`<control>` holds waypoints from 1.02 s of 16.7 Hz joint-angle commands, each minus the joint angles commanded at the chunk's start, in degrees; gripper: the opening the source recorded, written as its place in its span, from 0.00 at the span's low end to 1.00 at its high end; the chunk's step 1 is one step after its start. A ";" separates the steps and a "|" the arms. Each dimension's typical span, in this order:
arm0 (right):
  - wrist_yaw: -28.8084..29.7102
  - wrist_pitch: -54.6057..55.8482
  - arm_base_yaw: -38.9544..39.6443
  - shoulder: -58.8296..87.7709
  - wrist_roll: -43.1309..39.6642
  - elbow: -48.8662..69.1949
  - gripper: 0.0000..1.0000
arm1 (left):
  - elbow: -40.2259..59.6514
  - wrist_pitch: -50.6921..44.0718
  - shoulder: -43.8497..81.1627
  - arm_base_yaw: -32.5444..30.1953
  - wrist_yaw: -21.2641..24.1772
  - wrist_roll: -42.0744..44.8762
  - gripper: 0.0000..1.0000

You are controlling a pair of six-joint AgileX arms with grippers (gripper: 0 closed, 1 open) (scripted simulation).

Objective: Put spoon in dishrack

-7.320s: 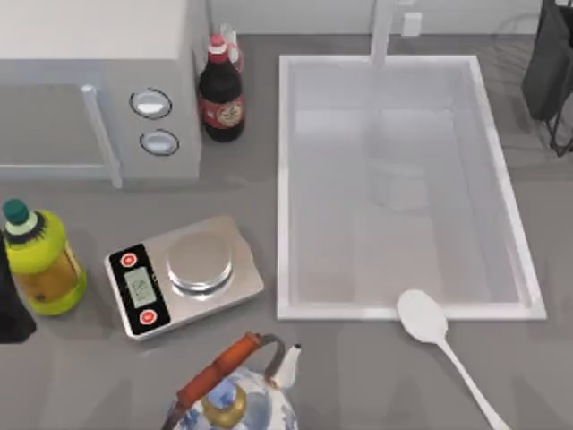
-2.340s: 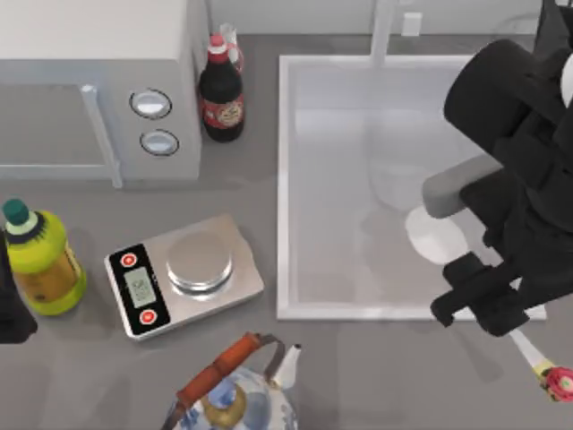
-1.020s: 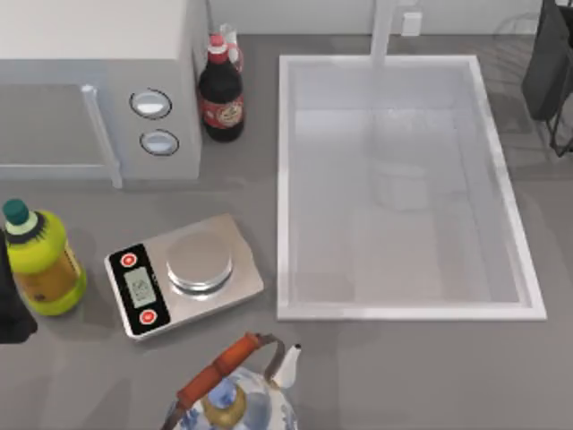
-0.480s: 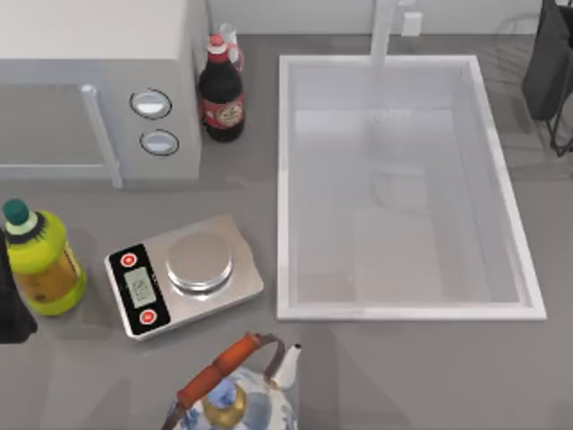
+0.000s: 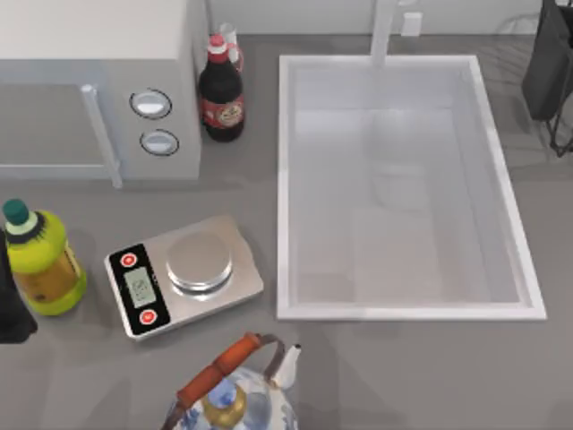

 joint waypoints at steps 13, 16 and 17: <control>15.42 47.28 14.64 38.75 -0.25 -7.40 0.00 | 0.00 0.00 0.00 0.00 0.00 0.00 1.00; 18.39 53.71 17.57 44.14 -0.18 -9.38 0.00 | 0.00 0.00 0.00 0.00 0.00 0.00 1.00; 18.90 54.67 18.07 45.03 -0.15 -9.73 0.00 | 0.00 0.00 0.00 0.00 0.00 0.00 1.00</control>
